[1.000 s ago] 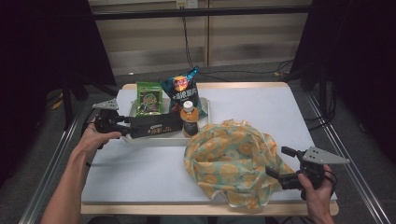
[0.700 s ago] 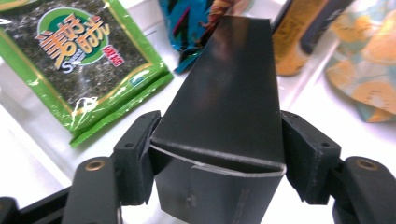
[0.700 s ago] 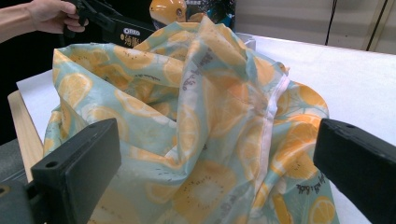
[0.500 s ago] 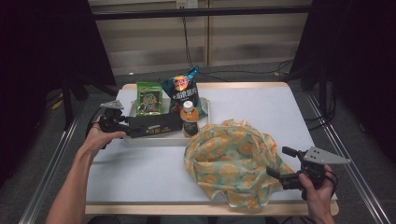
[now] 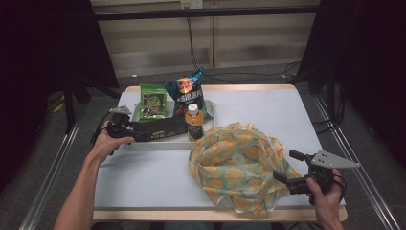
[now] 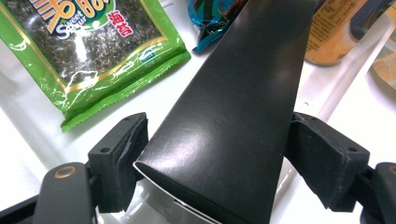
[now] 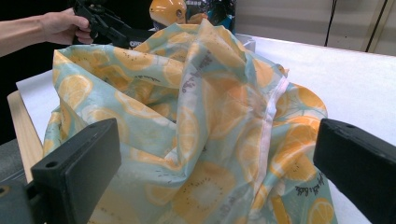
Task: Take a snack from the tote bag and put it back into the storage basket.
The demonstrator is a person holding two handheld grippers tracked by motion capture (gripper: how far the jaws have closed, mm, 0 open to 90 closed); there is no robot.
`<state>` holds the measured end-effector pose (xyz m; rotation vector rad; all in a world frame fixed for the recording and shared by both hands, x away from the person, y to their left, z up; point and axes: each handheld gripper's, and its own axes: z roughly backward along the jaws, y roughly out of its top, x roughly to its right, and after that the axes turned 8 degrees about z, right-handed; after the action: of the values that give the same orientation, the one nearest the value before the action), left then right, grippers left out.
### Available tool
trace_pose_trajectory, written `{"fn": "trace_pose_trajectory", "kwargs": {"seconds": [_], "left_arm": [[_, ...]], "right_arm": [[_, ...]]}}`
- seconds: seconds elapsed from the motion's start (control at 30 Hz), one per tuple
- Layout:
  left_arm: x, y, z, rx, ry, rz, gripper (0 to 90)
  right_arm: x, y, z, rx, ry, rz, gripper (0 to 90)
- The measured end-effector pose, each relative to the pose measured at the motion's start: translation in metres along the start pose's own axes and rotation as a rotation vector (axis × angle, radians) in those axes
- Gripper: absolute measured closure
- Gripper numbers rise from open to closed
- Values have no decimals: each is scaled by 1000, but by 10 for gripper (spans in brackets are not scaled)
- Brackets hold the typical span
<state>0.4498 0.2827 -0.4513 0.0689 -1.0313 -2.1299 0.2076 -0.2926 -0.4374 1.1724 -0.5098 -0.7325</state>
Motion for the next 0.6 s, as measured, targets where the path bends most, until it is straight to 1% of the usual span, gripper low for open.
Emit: {"fn": "trace_pose_trajectory", "kwargs": {"seconds": [0.07,0.1,0.17,0.23,0.27,0.3,0.33,0.37,0.4,0.43,0.5,0.53,0.57,0.6], "left_arm": [[-1,-1,0,5,-9,5,220],[0,-1,0,9,-1,3,218],[1,-1,1,12,-10,8,200],[3,-1,2,28,-11,16,180],[2,0,3,40,-18,20,163],[3,0,5,56,-2,29,152],[4,0,7,75,-4,39,150],[5,0,9,91,-5,39,147],[6,-1,12,103,12,34,150],[6,-1,15,116,14,41,163],[9,-1,22,152,27,48,211],[10,-2,27,175,19,49,272],[13,-2,32,201,24,43,373],[15,-3,36,237,27,47,495]], "right_arm": [[0,0,0,-3,0,-2,4],[0,0,0,-3,1,-1,4],[0,0,0,0,0,1,4],[-1,0,1,0,-1,-2,4],[-1,0,1,0,-1,-1,4],[-1,0,2,-1,-1,4,4],[-1,0,2,0,-1,4,4],[-1,0,2,0,-1,4,4],[-2,1,2,1,-2,-1,4],[-2,1,2,2,-4,0,4],[-1,0,2,0,-2,5,4],[-1,0,2,0,-4,5,4],[-1,1,2,0,-4,7,4],[-1,1,1,1,0,6,4]]}}
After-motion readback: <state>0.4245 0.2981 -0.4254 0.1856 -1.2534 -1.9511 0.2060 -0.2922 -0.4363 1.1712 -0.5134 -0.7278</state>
